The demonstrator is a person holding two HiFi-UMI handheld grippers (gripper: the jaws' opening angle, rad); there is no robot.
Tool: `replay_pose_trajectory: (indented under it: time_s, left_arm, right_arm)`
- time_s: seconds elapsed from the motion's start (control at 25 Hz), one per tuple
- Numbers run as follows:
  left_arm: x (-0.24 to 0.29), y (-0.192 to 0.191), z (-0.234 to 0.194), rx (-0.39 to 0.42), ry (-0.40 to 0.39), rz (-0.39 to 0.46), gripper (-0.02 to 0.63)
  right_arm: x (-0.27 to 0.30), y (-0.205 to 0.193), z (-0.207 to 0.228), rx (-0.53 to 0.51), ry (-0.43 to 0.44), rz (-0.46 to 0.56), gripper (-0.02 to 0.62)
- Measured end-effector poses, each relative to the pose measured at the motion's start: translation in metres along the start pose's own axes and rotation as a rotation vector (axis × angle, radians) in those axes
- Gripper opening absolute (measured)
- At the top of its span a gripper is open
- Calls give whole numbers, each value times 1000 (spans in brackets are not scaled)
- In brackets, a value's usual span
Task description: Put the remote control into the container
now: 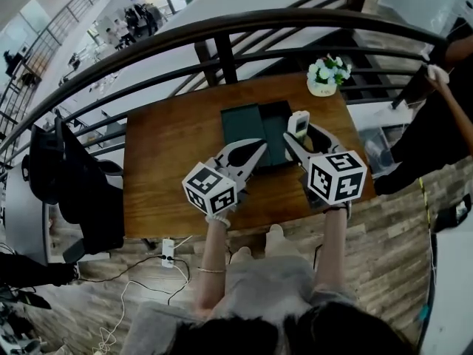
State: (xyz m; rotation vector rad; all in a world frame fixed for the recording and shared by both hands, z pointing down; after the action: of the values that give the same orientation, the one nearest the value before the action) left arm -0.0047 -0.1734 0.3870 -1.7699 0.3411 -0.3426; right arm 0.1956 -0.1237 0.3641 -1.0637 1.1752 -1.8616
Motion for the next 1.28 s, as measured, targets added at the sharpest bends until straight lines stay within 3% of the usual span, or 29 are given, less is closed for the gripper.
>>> replay_pose_trajectory:
  time_s: [0.32, 0.72, 1.28]
  left_arm:
    - [19, -17, -4, -38, 92, -3, 3]
    - [26, -28, -14, -76, 133, -30, 3]
    - [31, -52, -36, -168, 107, -85, 3]
  right_arm:
    - [10, 1, 39, -4, 50, -43, 238]
    - [42, -5, 48, 13, 108, -100, 238]
    - [85, -23, 57, 37, 101, -229, 238]
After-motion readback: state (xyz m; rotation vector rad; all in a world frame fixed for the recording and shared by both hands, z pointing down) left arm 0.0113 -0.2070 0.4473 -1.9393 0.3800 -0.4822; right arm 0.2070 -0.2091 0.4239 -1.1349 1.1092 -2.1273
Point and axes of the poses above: the fingertips, and each gripper's own axes: x forward along the fingers, z to its right, y out of its top, the point moved 10 cm from there along -x, backward along the fingers, and after that the axes turned 7 degrees about y, right-handed, at the moved point
